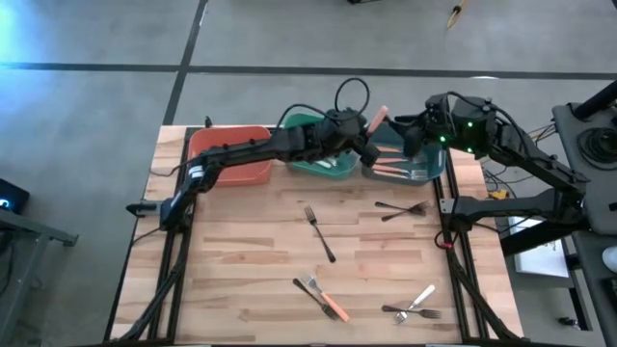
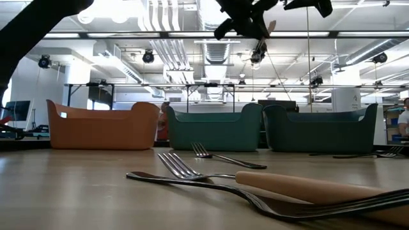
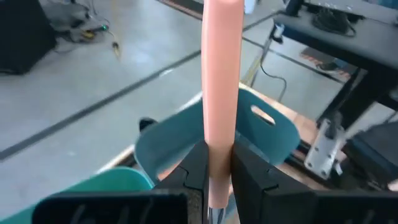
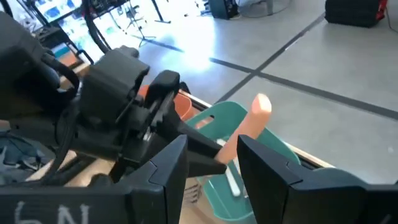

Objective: Sort silverware by color (type)
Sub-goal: Put the light orange fork into the blue bin

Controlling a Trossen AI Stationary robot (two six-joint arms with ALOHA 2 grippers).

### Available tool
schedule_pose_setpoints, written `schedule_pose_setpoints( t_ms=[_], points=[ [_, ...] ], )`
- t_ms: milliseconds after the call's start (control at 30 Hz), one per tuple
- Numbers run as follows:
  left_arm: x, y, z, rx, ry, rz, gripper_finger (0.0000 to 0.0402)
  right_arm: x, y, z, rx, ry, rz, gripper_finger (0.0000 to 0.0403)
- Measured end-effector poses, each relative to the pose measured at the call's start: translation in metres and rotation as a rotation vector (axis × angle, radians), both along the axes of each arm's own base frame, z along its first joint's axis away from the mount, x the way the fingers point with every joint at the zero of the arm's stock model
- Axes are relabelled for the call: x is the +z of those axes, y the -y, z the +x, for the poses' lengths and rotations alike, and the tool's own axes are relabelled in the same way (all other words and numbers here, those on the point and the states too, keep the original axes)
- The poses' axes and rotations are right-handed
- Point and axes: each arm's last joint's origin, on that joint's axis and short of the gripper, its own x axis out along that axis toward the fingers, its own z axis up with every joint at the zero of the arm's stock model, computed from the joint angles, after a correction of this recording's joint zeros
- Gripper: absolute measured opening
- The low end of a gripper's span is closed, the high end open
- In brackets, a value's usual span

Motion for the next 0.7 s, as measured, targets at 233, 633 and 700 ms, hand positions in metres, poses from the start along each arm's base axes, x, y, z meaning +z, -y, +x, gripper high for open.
schedule_pose_setpoints(
  t_ms=[233, 633, 700],
  points=[
    [0.014, 0.0, -0.003, -0.008, 0.025, 0.016, 0.0026, 0.004, 0.0, 0.001, -0.01, 0.059, 0.011, 0.0132],
    [0.02, 0.015, -0.001, -0.042, 0.058, 0.001, 0.0026, 0.0, 0.006, 0.014, -0.028, 0.067, 0.061, 0.0132],
    [0.02, 0.017, -0.001, -0.043, 0.059, -0.001, 0.0026, -0.001, 0.007, 0.016, -0.032, 0.064, 0.062, 0.0132]
  ],
)
